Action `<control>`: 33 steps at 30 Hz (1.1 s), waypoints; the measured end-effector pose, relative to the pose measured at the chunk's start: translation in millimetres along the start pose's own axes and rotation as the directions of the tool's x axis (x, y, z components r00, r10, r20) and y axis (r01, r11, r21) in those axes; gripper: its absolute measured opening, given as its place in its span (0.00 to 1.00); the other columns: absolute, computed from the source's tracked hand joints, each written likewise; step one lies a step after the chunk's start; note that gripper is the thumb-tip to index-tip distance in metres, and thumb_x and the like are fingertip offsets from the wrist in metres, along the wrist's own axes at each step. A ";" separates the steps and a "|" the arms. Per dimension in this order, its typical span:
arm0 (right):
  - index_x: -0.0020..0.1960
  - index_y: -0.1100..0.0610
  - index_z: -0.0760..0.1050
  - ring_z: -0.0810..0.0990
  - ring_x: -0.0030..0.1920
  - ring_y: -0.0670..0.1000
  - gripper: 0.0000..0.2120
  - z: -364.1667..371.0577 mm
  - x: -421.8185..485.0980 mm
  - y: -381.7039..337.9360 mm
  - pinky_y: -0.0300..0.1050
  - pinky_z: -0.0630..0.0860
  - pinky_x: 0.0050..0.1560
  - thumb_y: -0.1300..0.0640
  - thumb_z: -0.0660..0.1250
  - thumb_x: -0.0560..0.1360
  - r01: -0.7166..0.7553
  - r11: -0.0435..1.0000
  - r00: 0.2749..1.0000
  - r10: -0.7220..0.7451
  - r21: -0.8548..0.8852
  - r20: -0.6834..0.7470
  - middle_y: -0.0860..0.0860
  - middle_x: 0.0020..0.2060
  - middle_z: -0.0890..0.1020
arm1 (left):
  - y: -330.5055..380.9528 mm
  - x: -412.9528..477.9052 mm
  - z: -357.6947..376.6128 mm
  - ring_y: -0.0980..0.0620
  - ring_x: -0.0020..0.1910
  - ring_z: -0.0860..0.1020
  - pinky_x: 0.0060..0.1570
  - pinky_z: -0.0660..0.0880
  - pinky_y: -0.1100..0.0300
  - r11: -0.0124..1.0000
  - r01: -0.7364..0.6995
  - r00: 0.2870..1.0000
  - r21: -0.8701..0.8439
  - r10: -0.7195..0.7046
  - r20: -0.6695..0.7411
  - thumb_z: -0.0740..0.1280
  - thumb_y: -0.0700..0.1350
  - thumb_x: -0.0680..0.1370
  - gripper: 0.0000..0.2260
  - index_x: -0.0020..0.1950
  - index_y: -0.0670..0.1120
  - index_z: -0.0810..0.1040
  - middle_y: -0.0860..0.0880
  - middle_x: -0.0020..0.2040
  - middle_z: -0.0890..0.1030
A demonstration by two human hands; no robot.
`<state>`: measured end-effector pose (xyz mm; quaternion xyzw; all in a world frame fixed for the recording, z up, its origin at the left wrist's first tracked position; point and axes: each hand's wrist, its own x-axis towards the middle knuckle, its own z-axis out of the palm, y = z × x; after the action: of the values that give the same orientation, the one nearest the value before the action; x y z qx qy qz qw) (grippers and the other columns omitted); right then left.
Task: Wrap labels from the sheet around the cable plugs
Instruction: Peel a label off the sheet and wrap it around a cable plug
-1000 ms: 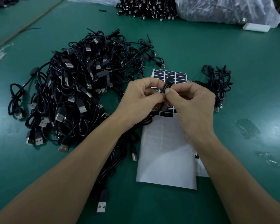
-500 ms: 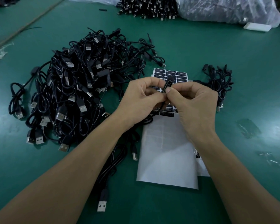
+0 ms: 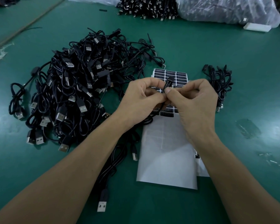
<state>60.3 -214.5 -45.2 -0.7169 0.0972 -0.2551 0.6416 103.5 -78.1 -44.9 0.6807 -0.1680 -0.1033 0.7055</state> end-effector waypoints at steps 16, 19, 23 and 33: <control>0.39 0.51 0.83 0.84 0.37 0.53 0.06 -1.7 5.6 -0.3 0.57 0.83 0.45 0.53 0.74 0.75 0.058 0.996 0.994 -0.051 -0.062 0.096 0.51 0.35 0.85 | 0.0 -2.0 0.9 0.50 0.34 0.81 0.40 0.79 0.54 0.993 -0.066 0.997 0.100 0.062 0.034 0.70 0.32 0.77 0.07 0.50 0.43 0.81 0.48 0.33 0.84; 0.39 0.52 0.83 0.81 0.37 0.58 0.09 -2.0 3.9 -2.6 0.59 0.82 0.43 0.51 0.71 0.77 0.067 0.995 0.993 -0.059 -0.080 0.103 0.54 0.34 0.84 | 1.6 -5.0 2.8 0.44 0.33 0.80 0.40 0.79 0.45 0.987 -0.094 0.996 0.134 0.093 0.009 0.71 0.35 0.75 0.06 0.47 0.46 0.79 0.46 0.33 0.83; 0.37 0.62 0.78 0.69 0.32 0.56 0.19 -2.6 2.4 -4.4 0.55 0.73 0.35 0.50 0.67 0.80 0.120 0.989 0.990 -0.113 -0.089 0.082 0.63 0.31 0.74 | 7.0 -9.9 6.7 0.31 0.37 0.79 0.39 0.78 0.37 0.972 -0.155 0.988 0.174 0.157 0.002 0.72 0.48 0.72 0.06 0.44 0.48 0.78 0.39 0.36 0.83; 0.54 0.53 0.85 0.81 0.44 0.36 0.12 1.7 -11.0 -14.5 0.29 0.73 0.46 0.47 0.73 0.74 0.286 0.918 0.858 -0.118 -0.274 0.501 0.41 0.44 0.86 | 24.9 -2.0 -10.4 0.53 0.33 0.80 0.37 0.78 0.60 0.931 -0.288 0.937 0.222 0.322 -0.136 0.67 0.39 0.81 0.06 0.45 0.42 0.77 0.48 0.34 0.82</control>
<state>49.1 -205.6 -33.9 -0.8628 -0.0972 -0.1181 0.4818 103.5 -66.4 -20.5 0.7197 -0.2204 0.0837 0.6531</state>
